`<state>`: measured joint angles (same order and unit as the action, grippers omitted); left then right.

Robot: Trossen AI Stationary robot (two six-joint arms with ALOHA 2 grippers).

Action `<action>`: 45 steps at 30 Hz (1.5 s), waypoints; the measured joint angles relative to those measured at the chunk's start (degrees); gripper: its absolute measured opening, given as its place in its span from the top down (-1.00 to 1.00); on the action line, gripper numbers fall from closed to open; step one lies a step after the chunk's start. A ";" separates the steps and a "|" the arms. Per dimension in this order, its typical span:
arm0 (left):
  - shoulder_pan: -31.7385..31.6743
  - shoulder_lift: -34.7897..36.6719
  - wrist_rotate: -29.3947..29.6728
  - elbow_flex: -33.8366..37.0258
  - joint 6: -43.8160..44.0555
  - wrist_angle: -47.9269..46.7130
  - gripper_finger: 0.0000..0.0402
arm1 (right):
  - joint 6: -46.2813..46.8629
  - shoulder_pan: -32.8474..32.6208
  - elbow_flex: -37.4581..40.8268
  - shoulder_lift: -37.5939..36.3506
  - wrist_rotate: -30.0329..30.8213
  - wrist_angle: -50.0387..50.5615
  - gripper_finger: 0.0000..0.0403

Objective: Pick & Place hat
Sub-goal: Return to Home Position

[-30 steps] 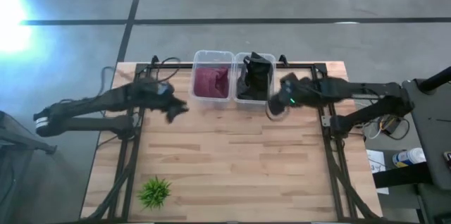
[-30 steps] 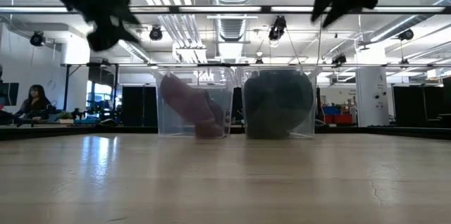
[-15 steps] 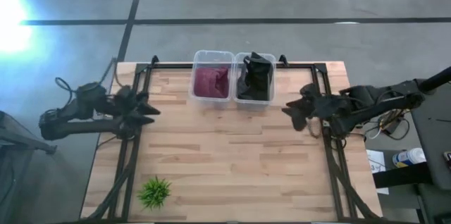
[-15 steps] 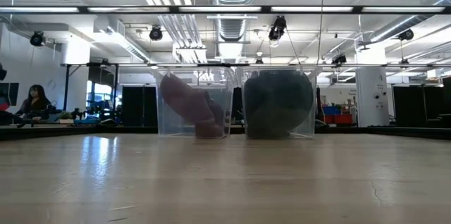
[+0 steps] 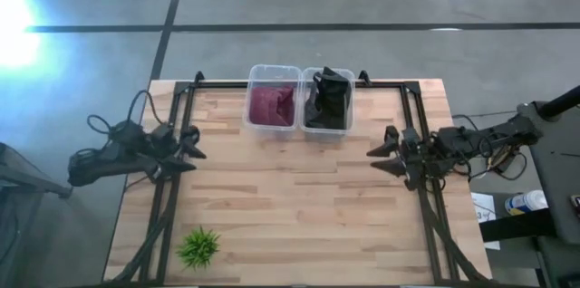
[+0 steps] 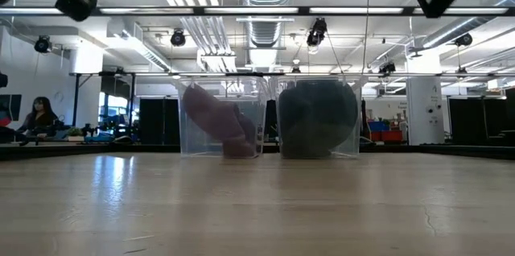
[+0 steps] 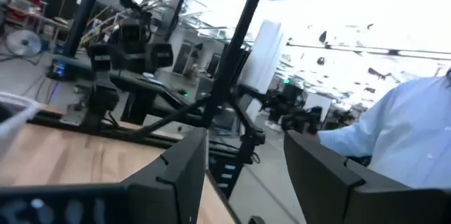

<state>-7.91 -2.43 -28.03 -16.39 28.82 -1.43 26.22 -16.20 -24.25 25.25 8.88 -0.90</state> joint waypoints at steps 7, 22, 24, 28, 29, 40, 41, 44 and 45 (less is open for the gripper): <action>-0.01 1.86 -0.54 3.09 0.69 0.56 0.07 | 0.76 -0.05 10.06 -12.89 0.03 -1.43 0.16; -0.01 0.96 4.04 14.21 12.31 0.71 0.07 | 0.08 -0.03 23.72 -23.28 -0.45 -1.04 0.16; -0.04 -0.14 4.67 14.85 12.35 2.66 0.07 | 0.10 -0.03 23.61 -21.88 -0.39 -1.06 0.16; -0.02 -1.63 4.98 15.15 12.36 4.26 0.07 | 0.09 -0.03 23.63 -19.79 -0.20 -0.99 0.16; -0.01 -1.67 5.00 15.28 12.38 4.32 0.07 | 0.11 -0.04 23.63 -19.36 -0.15 -0.97 0.16; 0.37 2.31 -6.70 15.79 -17.70 4.85 0.07 | 0.11 -0.03 23.63 -16.77 0.02 -0.97 0.16; 0.60 2.32 -6.94 15.79 -20.04 4.76 0.07 | 0.11 -0.03 23.62 -16.70 0.05 -0.97 0.16; 0.66 2.37 -6.67 15.81 -21.43 4.69 0.07 | 0.11 -0.03 23.61 -16.52 0.06 -0.99 0.16; 0.71 2.37 -6.60 15.81 -21.51 4.68 0.07 | 0.12 -0.03 23.61 -16.51 0.07 -0.97 0.16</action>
<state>-7.20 -0.05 -34.63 -0.58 7.31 3.25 26.34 -16.23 -0.64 8.73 8.95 -1.87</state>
